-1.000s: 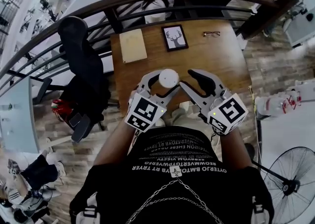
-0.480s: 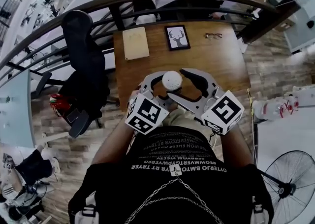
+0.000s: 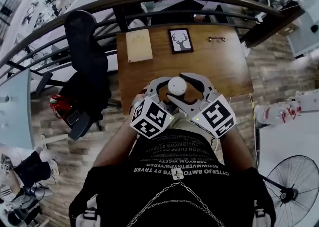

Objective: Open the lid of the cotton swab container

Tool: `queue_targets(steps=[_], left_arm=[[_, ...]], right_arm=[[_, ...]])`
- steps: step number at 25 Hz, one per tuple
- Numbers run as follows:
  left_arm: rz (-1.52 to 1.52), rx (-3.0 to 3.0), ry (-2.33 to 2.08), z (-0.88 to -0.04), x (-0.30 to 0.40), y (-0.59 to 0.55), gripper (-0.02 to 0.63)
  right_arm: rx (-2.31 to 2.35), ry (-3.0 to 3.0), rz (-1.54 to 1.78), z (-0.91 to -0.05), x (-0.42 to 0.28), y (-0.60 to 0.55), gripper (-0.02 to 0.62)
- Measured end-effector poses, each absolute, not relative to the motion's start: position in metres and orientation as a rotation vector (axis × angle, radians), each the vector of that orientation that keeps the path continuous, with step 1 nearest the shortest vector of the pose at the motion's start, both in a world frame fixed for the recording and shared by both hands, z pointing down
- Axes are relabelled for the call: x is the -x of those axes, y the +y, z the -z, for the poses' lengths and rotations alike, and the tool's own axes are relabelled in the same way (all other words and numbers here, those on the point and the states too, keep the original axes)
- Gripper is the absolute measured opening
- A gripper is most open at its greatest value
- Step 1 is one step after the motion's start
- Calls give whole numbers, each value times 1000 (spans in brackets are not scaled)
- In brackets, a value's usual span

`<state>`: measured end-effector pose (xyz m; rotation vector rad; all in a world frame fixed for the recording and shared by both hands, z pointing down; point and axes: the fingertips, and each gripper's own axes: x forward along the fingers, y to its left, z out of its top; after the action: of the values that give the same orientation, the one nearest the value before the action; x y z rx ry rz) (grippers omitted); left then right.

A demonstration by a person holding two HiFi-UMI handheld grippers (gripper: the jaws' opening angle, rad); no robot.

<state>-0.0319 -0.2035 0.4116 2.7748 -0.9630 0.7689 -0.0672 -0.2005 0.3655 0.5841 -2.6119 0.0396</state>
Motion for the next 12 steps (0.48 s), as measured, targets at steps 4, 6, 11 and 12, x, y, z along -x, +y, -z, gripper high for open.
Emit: queue_targets(steps=[4, 6, 11, 12], left_arm=[[-791, -2760, -958, -416, 35, -204, 270], [-779, -2770, -967, -416, 36, -205, 272], [-670, -2838, -1080, -408, 38, -210, 281], [-656, -2838, -1101, -407, 38, -211, 284]], right_arm=[[-593, -2620, -91, -369, 69, -202, 278], [-603, -2622, -115, -369, 70, -203, 275], [-649, -2634, -157, -366, 68, -208, 273], [-659, -2641, -161, -365, 68, -209, 273]])
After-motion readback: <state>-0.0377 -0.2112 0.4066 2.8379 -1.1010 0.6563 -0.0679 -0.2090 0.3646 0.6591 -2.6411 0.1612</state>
